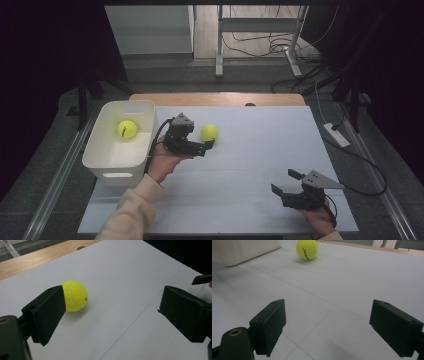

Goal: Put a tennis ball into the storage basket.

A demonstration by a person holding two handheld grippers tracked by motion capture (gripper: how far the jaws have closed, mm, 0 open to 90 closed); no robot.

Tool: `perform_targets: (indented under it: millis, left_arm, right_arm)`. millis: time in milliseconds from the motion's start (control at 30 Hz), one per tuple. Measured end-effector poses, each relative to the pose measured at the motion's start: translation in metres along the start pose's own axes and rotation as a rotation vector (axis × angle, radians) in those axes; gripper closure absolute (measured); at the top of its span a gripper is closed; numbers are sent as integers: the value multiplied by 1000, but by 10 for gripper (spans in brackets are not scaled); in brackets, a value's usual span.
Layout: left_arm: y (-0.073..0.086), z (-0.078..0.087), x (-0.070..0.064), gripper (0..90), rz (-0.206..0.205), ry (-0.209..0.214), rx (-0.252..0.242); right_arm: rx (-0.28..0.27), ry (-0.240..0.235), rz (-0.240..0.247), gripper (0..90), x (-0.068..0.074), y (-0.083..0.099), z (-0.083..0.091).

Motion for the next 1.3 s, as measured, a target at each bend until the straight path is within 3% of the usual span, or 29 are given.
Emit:
perform_targets:
  millis: [633, 1300]
  left_arm:
    - [-3, -28, 8, 74, 11, -25, 56]
    - [-3, -50, 26, 77, 67, -68, 84]
  right_arm:
    - [1, 3, -5, 138, 0, 2, 2]
    - [4, 5, -3, 139, -1, 2, 2]
Point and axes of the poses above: each handheld gripper's, and its own axes: z roughly backward along the jaws, y roughly out of its underside, x roughly to its left, the point moved 4 cm from there along -z, roughly forward along the jaws, and after that the axes turned 9 degrees about -z, right-handed, at the moved point
